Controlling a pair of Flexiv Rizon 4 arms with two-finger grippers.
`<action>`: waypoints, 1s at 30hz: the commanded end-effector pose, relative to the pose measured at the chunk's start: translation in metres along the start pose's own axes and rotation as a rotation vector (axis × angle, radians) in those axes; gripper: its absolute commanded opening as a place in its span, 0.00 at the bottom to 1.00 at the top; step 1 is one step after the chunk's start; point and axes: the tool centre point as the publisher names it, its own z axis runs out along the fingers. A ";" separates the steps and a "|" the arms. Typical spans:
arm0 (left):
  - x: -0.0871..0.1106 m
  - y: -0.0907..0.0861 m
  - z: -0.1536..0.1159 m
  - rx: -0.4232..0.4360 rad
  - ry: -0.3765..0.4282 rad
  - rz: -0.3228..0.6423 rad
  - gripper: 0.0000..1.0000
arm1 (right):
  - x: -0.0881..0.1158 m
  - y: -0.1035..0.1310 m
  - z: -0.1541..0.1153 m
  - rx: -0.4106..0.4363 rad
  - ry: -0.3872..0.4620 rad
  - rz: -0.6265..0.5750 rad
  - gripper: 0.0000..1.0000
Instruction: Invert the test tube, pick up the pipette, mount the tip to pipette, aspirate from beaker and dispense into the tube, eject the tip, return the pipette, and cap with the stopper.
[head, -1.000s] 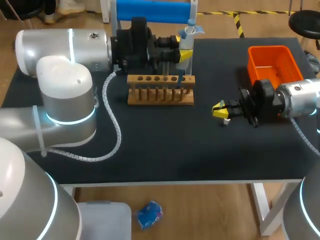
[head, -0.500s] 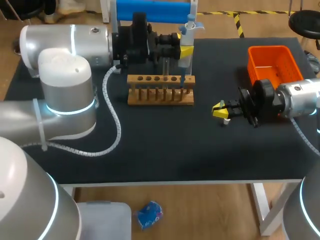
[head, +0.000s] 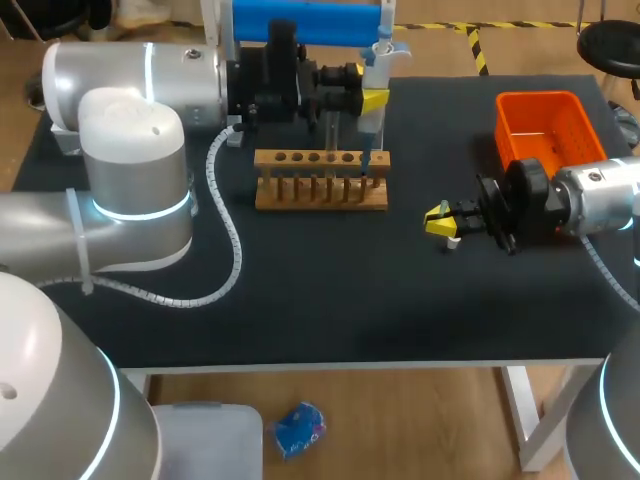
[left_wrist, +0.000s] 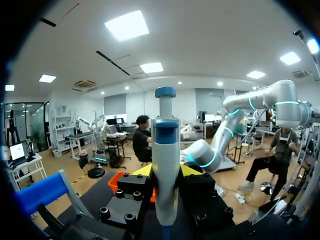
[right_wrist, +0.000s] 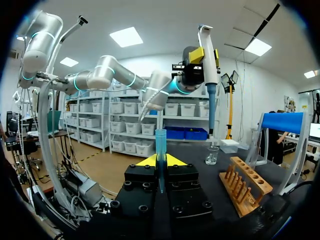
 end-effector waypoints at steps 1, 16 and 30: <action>0.000 -0.001 0.000 -0.003 -0.001 -0.001 0.00 | 0.000 0.000 0.000 0.001 0.001 0.000 0.00; 0.000 -0.001 0.000 -0.003 -0.001 -0.001 0.00 | -0.038 -0.024 0.035 0.046 -0.025 -0.021 0.00; 0.000 -0.001 0.000 -0.003 -0.001 -0.001 0.00 | -0.073 -0.031 0.068 0.052 0.002 -0.035 0.00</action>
